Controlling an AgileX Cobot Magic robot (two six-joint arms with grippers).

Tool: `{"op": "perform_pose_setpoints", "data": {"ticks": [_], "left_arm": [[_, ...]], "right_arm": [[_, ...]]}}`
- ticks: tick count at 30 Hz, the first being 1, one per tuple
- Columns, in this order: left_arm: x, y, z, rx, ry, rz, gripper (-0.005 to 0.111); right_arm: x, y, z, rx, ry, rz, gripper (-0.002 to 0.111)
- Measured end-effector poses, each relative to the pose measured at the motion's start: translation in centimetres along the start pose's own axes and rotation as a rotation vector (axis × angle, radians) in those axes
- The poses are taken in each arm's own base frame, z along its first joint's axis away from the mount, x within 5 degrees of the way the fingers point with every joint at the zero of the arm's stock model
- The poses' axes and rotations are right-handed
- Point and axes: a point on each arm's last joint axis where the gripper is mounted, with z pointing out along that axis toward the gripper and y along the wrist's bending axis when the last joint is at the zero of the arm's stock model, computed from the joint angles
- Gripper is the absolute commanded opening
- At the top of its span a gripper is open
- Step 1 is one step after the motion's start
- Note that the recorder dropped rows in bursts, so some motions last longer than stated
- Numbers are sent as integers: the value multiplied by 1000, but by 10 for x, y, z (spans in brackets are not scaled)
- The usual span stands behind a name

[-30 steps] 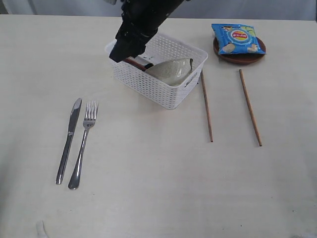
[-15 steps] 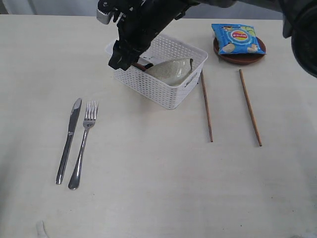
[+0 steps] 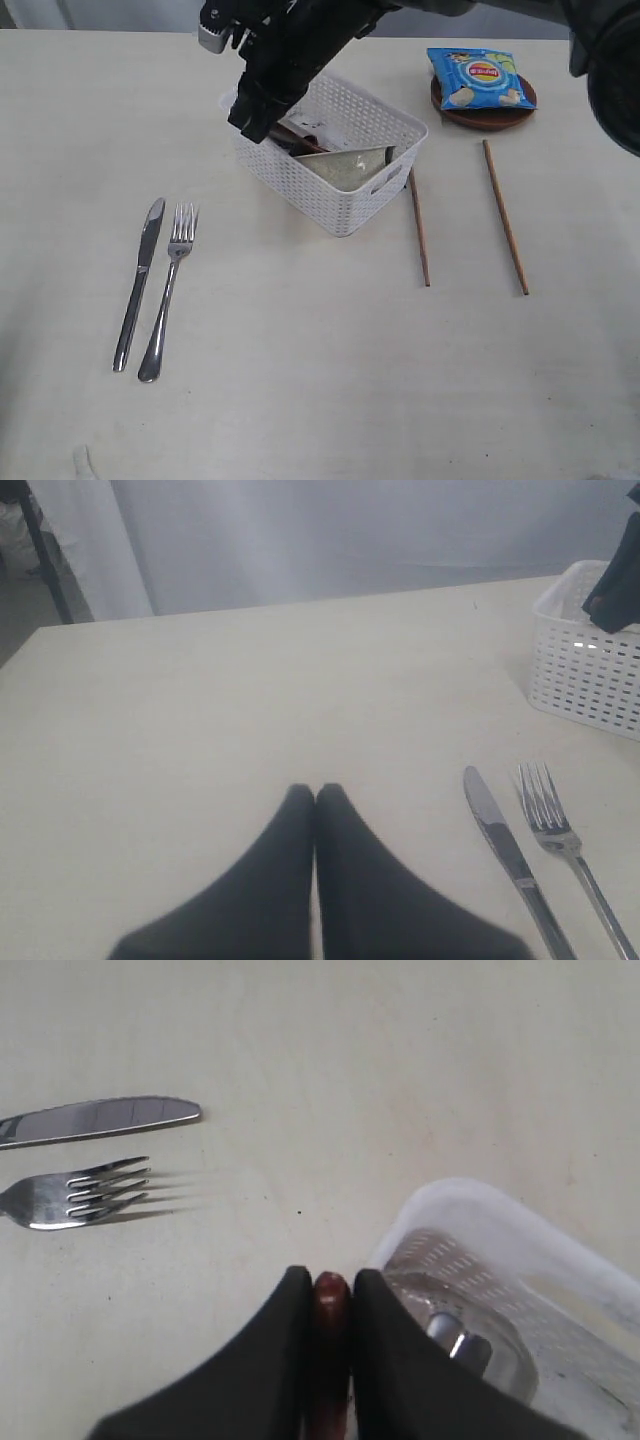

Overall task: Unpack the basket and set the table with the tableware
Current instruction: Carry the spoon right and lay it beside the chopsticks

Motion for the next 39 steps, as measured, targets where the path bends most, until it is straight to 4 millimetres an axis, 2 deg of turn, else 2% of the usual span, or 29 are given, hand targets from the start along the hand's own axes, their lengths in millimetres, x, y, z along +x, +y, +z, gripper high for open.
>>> {"op": "perform_pose_setpoints", "data": {"ticks": [5, 11, 17, 24, 27, 30, 33, 36, 39], "left_arm": [[0, 0, 0, 0, 0, 0, 0], [0, 0, 0, 0, 0, 0, 0], [0, 0, 0, 0, 0, 0, 0], [0, 0, 0, 0, 0, 0, 0], [0, 0, 0, 0, 0, 0, 0], [0, 0, 0, 0, 0, 0, 0], [0, 0, 0, 0, 0, 0, 0], [0, 0, 0, 0, 0, 0, 0], [0, 0, 0, 0, 0, 0, 0]], "right_arm": [[-13, 1, -21, 40, -35, -21, 0], [-32, 4, -58, 104, -94, -51, 0], [-51, 11, -109, 203, -122, -29, 0], [-48, 9, -162, 400, -35, 80, 0], [-36, 1, -180, 433, -28, 187, 0], [-14, -16, -196, 471, -17, 341, 0], [19, -33, -203, 497, 4, 529, 0], [61, -46, -200, 506, 47, 734, 0], [112, -55, -191, 496, 114, 925, 0]]}}
